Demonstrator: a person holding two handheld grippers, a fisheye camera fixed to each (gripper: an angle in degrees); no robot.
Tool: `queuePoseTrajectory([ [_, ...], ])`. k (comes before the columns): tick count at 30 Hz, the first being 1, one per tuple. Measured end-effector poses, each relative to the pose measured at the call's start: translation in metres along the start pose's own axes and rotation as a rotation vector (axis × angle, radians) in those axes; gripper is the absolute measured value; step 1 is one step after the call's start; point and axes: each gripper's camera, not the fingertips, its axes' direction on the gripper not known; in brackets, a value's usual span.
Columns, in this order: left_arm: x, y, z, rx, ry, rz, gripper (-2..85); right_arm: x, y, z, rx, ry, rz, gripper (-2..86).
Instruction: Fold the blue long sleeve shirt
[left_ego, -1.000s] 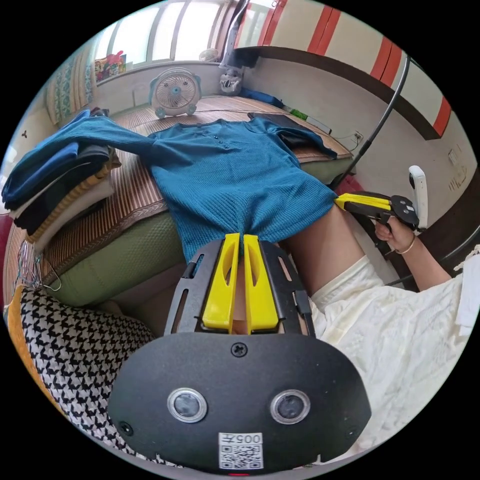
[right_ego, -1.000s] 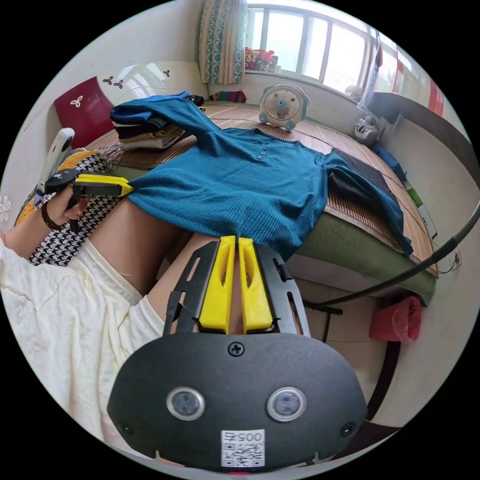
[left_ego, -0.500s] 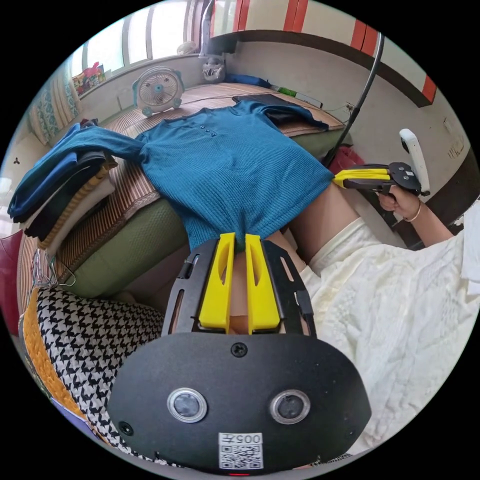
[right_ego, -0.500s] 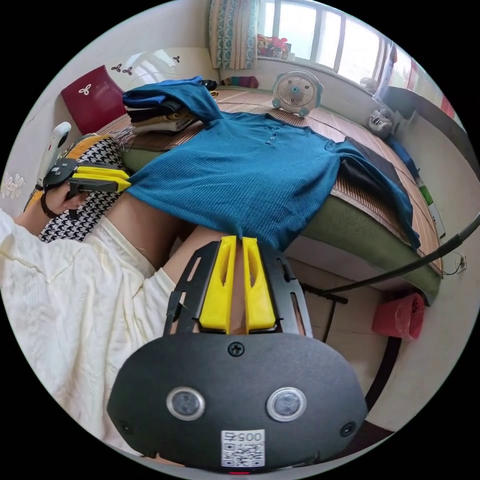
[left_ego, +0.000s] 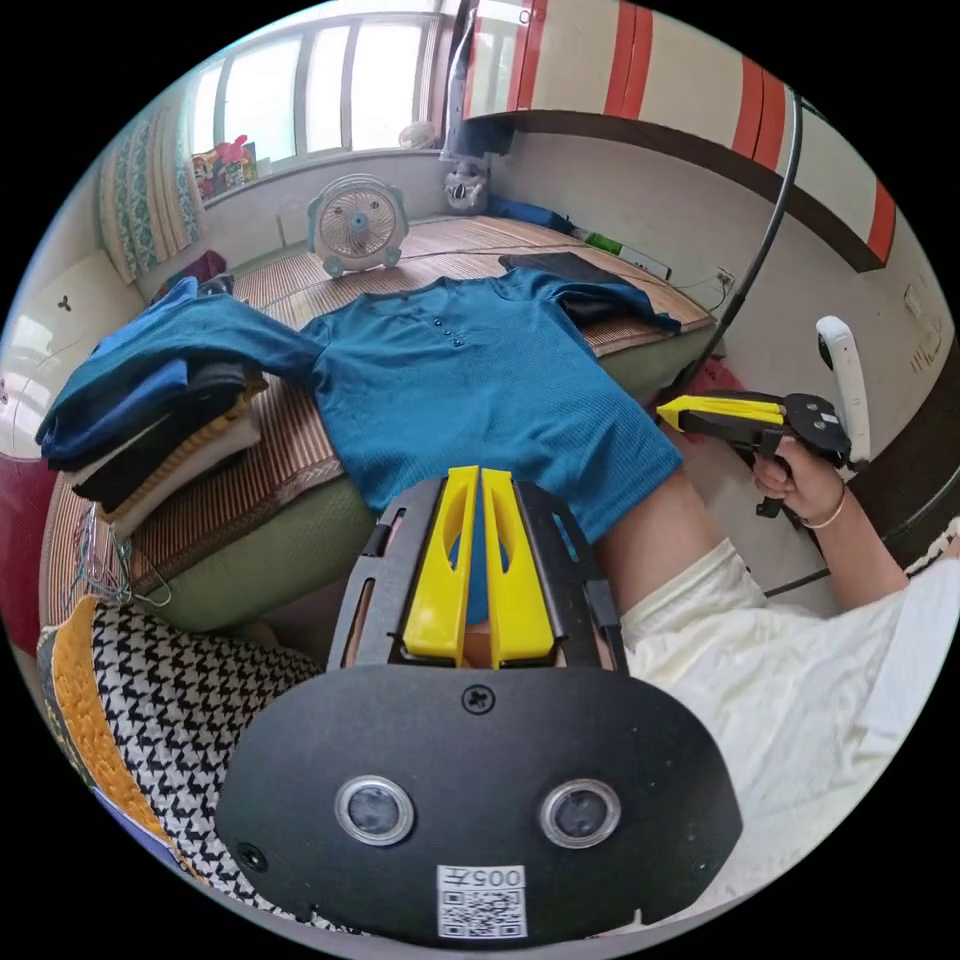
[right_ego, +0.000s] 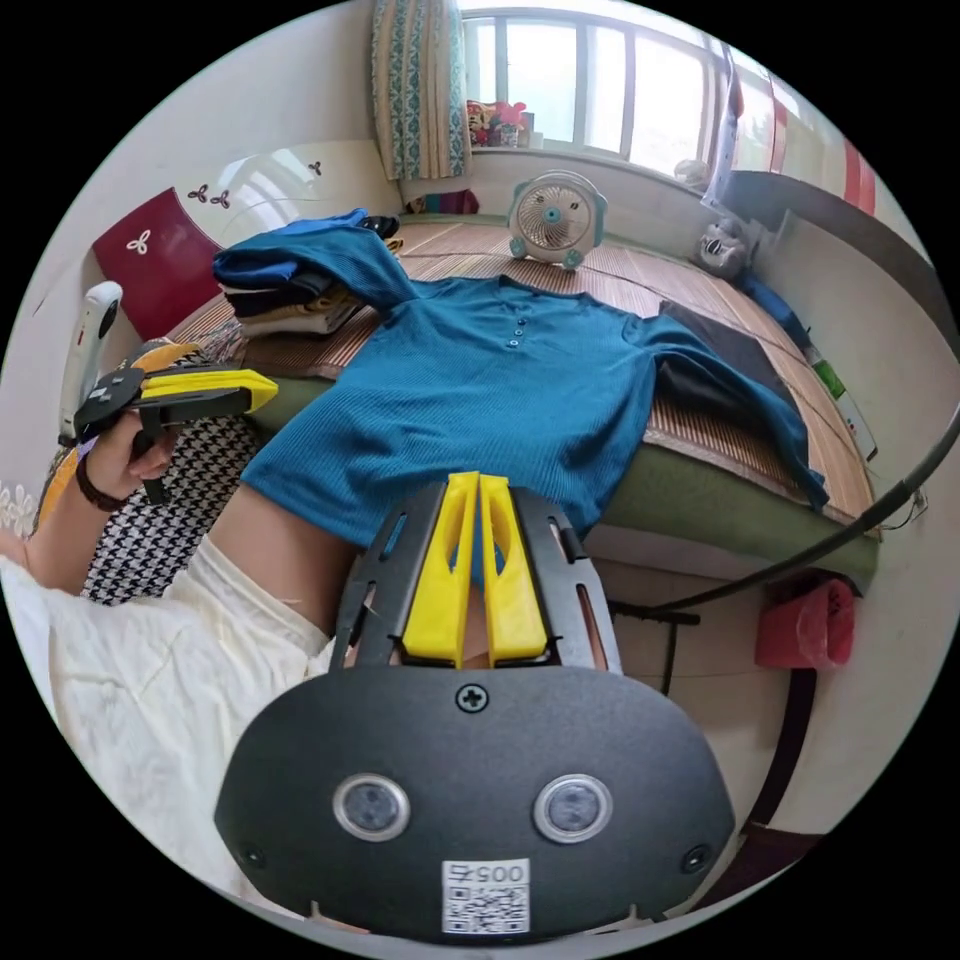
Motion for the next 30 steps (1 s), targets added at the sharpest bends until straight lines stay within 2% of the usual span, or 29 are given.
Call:
queuePoseTrajectory([
  [5, 0.013, -0.003, 0.007, 0.004, 0.022, 0.018, 3.9, -0.004, -0.015, 0.021, -0.013, -0.007, 0.039, 1.2],
  [11, -0.043, 0.022, -0.027, 0.045, -0.134, -0.105, 6.4, -0.005, -0.004, 0.036, -0.034, 0.025, 0.071, 3.3],
  [14, -0.105, 0.037, -0.067, 0.127, -0.241, -0.280, 7.3, -0.007, -0.003, 0.038, -0.022, 0.026, 0.074, 3.7],
  [19, -0.223, 0.071, -0.152, 0.395, -0.314, -0.613, 9.0, -0.007, -0.004, 0.041, -0.013, 0.016, 0.092, 3.8],
  [21, -0.259, 0.080, -0.168, 0.457, -0.310, -0.698, 9.8, -0.008, -0.004, 0.042, -0.011, 0.017, 0.097, 3.8],
  [26, -0.334, 0.087, -0.182, 0.572, -0.097, -0.869, 10.9, -0.013, -0.008, 0.047, -0.014, 0.049, 0.109, 3.8],
  [28, -0.353, 0.076, -0.182, 0.540, -0.146, -0.896, 11.6, -0.015, -0.010, 0.049, -0.019, 0.060, 0.112, 3.8],
  [30, -0.369, 0.069, -0.174, 0.491, -0.118, -0.938, 12.1, -0.016, -0.012, 0.050, -0.023, 0.064, 0.122, 3.8],
])
